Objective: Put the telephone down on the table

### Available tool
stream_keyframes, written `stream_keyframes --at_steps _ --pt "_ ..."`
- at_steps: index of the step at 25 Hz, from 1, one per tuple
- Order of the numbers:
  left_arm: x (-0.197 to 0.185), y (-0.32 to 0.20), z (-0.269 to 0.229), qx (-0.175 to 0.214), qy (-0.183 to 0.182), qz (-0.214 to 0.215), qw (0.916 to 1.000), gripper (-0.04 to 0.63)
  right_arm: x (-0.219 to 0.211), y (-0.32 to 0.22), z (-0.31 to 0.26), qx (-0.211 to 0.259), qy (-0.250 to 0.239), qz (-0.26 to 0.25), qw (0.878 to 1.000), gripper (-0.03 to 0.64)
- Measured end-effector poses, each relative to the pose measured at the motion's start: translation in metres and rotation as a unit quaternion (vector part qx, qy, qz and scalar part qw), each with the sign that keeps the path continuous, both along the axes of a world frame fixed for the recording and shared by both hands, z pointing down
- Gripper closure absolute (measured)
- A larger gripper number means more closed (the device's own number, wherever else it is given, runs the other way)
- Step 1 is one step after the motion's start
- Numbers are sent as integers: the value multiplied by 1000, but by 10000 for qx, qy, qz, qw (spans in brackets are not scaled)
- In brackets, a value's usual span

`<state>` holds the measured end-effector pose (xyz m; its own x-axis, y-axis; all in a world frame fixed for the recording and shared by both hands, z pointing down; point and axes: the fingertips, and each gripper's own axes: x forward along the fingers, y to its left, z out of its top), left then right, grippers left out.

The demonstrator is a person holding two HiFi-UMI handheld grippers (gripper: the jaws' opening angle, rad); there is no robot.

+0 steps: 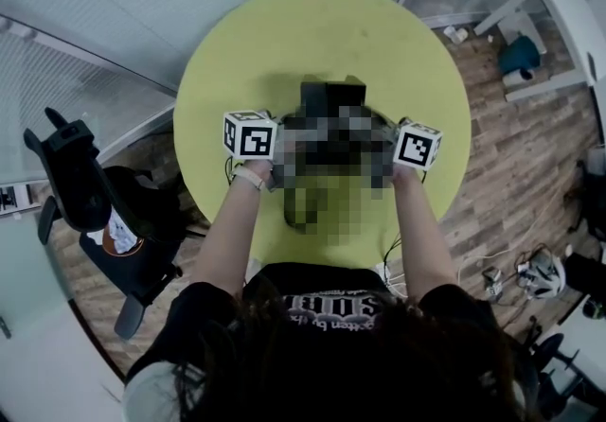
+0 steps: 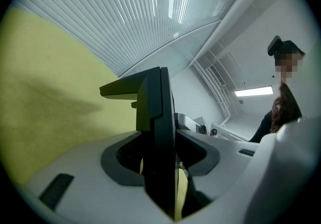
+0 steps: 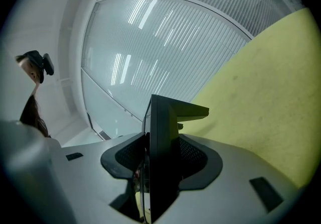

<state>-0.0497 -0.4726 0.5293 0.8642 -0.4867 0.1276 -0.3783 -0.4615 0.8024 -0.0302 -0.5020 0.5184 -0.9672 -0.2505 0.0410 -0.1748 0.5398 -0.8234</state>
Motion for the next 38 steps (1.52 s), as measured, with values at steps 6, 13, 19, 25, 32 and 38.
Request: stream_keyframes --at_steps 6,13,19,25,32,38 --pt "-1 -8 23 -342 56 -39 9994 407 -1 -8 24 -312 94 16 9995 403" --pt "2 -6 40 -586 79 61 9982 405 0 -9 41 -499 111 54 9987 403" --pt "6 -8 42 -867 103 184 9960 407 2 -13 48 -706 76 97 9974 403" --pt "6 -11 45 -1063 95 162 9942 403 -2 -15 51 -840 169 42 9963 397" --pt "8 -11 48 -1123 -132 141 9935 400 -4 -14 54 -890 389 -11 9953 368" --pt "8 -14 60 -1296 -553 -22 9900 357 7 -18 63 -616 1086 61 9922 350"
